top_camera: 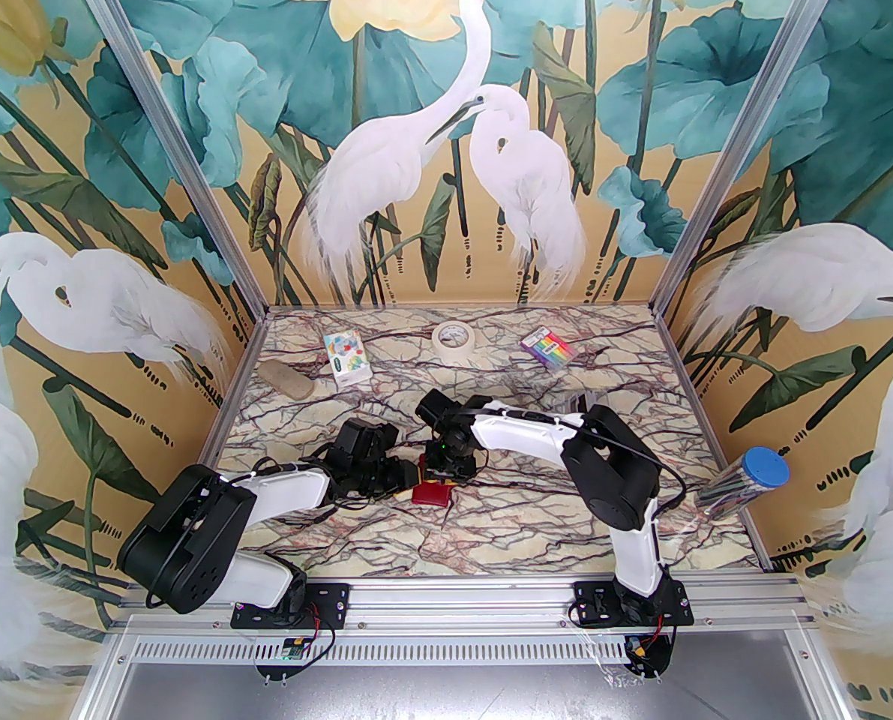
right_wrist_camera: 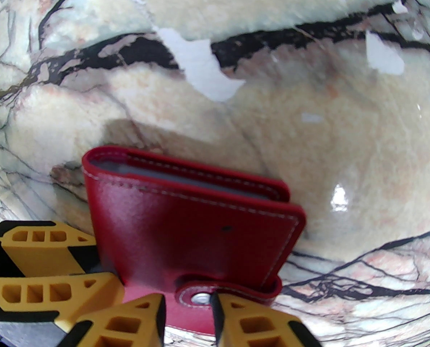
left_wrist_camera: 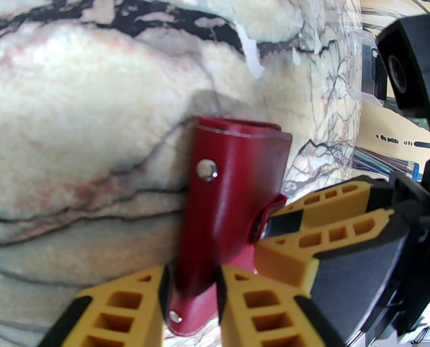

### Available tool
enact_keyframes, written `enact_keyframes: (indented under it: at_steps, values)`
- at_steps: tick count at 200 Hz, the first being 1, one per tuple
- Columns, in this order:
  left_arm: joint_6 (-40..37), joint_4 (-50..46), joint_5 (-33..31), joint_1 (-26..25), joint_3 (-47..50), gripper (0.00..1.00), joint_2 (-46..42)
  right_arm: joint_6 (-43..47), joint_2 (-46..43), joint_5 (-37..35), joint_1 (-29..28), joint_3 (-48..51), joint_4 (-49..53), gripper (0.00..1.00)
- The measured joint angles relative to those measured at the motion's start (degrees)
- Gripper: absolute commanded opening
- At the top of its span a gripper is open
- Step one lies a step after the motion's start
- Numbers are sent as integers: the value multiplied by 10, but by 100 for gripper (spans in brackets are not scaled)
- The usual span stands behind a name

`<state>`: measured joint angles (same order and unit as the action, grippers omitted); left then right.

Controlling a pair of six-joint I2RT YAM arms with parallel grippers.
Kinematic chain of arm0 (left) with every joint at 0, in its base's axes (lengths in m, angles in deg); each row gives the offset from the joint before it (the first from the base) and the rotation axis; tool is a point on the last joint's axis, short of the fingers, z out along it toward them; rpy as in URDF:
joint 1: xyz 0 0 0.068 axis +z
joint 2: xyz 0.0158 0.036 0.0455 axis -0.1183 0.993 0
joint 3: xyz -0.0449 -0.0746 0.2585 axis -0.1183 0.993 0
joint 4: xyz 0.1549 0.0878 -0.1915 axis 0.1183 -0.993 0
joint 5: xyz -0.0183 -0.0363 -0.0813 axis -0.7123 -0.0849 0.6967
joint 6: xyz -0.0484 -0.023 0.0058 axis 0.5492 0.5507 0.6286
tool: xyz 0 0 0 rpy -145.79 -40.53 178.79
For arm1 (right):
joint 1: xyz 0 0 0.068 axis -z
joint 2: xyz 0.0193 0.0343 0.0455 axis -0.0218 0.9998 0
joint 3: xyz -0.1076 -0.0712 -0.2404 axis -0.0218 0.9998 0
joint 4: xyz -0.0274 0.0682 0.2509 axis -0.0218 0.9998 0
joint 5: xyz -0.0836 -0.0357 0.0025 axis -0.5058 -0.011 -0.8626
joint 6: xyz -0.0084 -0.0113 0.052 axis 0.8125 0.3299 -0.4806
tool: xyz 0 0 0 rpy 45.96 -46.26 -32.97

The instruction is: Put the credit cards into the card holder

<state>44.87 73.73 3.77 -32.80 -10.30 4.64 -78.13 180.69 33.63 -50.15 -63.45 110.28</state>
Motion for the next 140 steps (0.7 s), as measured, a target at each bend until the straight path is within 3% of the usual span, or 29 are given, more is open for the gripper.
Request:
enact_keyframes:
  at_steps: [140]
  values:
    - [11,41,17,5,14,23,12,15,26,-11,-3,-35,43,25]
